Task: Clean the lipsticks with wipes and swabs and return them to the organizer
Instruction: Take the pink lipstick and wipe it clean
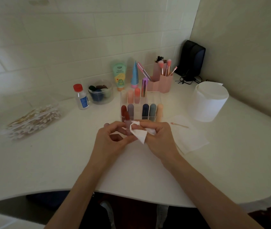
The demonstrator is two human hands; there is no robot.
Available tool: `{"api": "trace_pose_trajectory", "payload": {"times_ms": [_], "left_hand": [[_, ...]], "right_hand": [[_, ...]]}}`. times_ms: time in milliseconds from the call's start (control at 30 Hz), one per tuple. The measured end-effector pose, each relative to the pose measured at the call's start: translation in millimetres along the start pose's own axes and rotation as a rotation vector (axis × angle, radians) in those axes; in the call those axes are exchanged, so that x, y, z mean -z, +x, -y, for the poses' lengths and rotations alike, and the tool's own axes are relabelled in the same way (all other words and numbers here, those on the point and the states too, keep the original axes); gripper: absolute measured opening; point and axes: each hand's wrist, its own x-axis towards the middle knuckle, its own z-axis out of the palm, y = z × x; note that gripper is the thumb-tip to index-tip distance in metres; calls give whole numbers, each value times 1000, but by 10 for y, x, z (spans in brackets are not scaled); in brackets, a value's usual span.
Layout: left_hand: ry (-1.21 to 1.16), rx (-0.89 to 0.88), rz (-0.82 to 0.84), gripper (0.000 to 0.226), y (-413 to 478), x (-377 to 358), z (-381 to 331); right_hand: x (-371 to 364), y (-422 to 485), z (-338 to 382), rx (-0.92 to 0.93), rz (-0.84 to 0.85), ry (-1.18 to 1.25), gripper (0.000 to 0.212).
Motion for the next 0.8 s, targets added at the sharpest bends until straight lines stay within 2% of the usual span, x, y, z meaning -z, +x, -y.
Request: {"api": "trace_pose_trajectory", "payload": {"times_ms": [133, 333, 400, 500, 800], "left_hand": [[-52, 35, -91, 19, 31, 28, -2], [141, 66, -133, 22, 112, -24, 54], [241, 89, -134, 21, 136, -69, 57], [315, 104, -116, 25, 163, -140, 21], [395, 119, -107, 29, 236, -227, 62]], "right_hand": [[143, 56, 27, 16, -65, -120, 4], [332, 158, -89, 17, -121, -284, 27], [364, 174, -113, 11, -131, -314, 25], [417, 200, -129, -30, -157, -380, 8], [429, 189, -140, -34, -177, -413, 10]]}}
